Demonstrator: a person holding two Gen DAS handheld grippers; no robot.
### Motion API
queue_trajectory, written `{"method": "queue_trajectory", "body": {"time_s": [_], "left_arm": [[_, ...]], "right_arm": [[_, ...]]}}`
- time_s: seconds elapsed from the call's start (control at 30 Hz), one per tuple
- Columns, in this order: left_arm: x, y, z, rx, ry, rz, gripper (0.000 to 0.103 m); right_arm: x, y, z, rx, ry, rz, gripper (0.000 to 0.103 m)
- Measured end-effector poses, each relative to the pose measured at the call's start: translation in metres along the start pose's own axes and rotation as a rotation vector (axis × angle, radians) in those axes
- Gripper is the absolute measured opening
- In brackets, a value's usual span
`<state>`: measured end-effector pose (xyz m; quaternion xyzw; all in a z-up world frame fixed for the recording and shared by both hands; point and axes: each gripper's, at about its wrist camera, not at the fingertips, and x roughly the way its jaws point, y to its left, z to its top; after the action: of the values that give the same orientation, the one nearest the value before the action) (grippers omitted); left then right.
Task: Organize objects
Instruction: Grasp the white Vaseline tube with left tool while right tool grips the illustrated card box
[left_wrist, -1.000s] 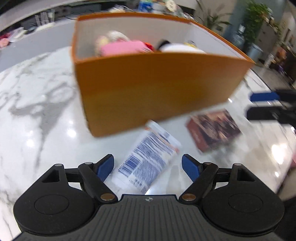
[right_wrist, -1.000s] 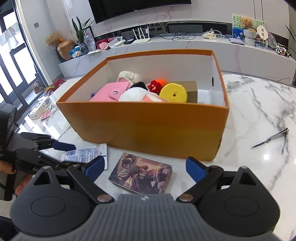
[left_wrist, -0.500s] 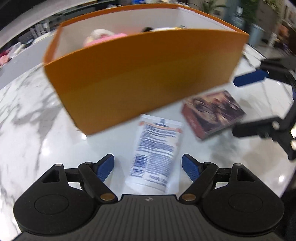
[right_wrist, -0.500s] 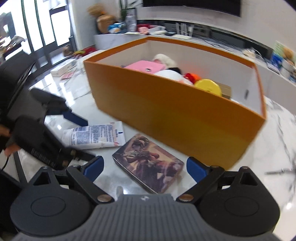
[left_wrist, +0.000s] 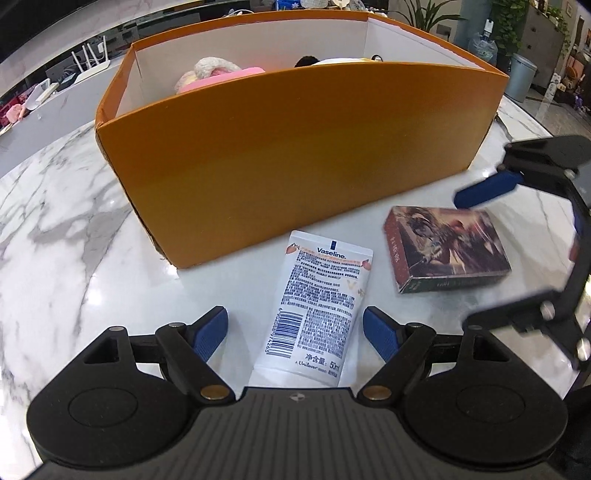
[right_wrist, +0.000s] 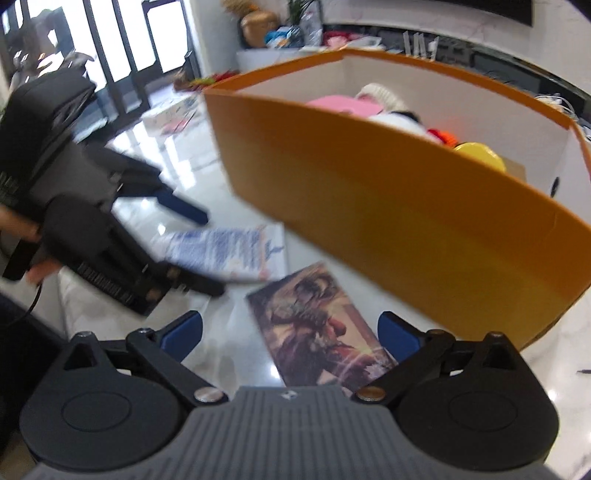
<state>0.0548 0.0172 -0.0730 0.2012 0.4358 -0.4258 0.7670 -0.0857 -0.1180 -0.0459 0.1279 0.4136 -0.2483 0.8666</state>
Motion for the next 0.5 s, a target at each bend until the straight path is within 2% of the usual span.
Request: {"method": "queue_trajectory", "body": {"time_s": [0.1, 0.17, 0.3, 0.37, 0.43, 0.47, 0.5], "left_arm": [[0.0, -0.007, -0.001, 0.027, -0.018, -0.007, 0.095], [0.0, -0.011, -0.002, 0.042, -0.031, -0.014, 0.094], [0.001, -0.013, -0.004, 0.042, -0.051, -0.036, 0.088], [0.0, -0.013, -0.004, 0.045, -0.054, -0.04, 0.085], [-0.001, -0.013, -0.004, 0.045, -0.059, -0.041, 0.075], [-0.003, -0.013, -0.003, 0.049, -0.066, -0.04, 0.061], [-0.004, -0.013, -0.002, 0.052, -0.059, -0.041, 0.059]], "right_arm": [[0.006, 0.009, -0.005, -0.056, 0.006, -0.066, 0.1], [0.013, 0.012, -0.004, -0.073, 0.014, -0.101, 0.093], [0.015, 0.009, -0.002, -0.058, 0.018, -0.124, 0.077], [0.013, 0.005, -0.003, -0.032, 0.014, -0.109, 0.076], [0.012, 0.003, -0.004, -0.028, 0.009, -0.107, 0.073], [0.011, 0.002, -0.004, -0.021, 0.007, -0.11, 0.071], [0.009, 0.001, -0.003, -0.01, 0.006, -0.109, 0.069]]}}
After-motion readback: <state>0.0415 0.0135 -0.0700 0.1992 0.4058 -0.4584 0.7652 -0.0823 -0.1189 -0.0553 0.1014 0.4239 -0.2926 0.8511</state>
